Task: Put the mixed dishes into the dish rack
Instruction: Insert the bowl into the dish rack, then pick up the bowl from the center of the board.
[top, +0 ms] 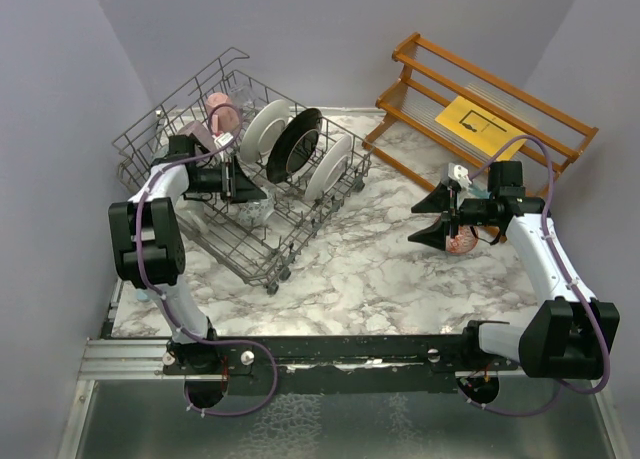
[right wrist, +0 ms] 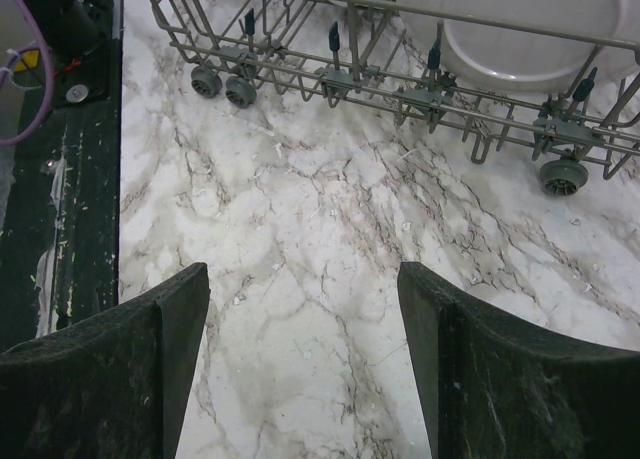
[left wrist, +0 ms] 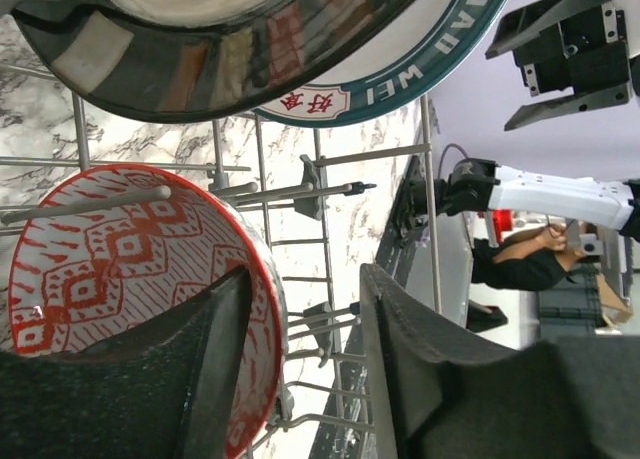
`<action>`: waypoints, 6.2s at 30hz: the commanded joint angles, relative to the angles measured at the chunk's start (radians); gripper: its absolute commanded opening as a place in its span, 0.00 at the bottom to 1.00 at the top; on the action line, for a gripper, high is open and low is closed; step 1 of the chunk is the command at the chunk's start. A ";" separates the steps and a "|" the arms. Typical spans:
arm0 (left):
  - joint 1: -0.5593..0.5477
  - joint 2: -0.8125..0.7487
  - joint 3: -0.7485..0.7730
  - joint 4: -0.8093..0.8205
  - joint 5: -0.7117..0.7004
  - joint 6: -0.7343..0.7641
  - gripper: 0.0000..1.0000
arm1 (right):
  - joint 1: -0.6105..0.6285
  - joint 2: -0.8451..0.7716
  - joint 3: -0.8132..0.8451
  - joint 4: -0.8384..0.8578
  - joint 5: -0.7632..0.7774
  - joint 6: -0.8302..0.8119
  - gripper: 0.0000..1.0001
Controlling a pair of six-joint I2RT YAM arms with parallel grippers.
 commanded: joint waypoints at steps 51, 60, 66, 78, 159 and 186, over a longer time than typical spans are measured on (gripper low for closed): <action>-0.855 -1.025 -0.631 0.908 -1.163 -0.682 0.99 | -0.004 -0.115 -0.054 0.025 0.219 -0.202 0.99; -0.854 -1.012 -0.751 1.154 -1.096 -0.787 0.99 | -0.004 -0.060 -0.020 -0.061 0.435 -0.242 0.99; -0.853 -1.016 -0.757 1.157 -1.099 -0.806 0.99 | -0.004 -0.044 -0.045 -0.088 0.641 -0.267 0.97; -0.853 -1.019 -0.762 1.165 -1.111 -0.823 0.98 | -0.004 0.003 -0.203 0.059 0.984 -0.265 0.89; -0.981 -0.299 -0.191 0.335 -0.150 0.640 0.60 | 0.475 0.066 -0.014 -0.519 0.277 -1.092 0.02; -0.985 -0.107 0.002 -0.126 -0.033 0.950 0.00 | 0.499 0.153 0.049 -0.534 0.249 -1.088 0.13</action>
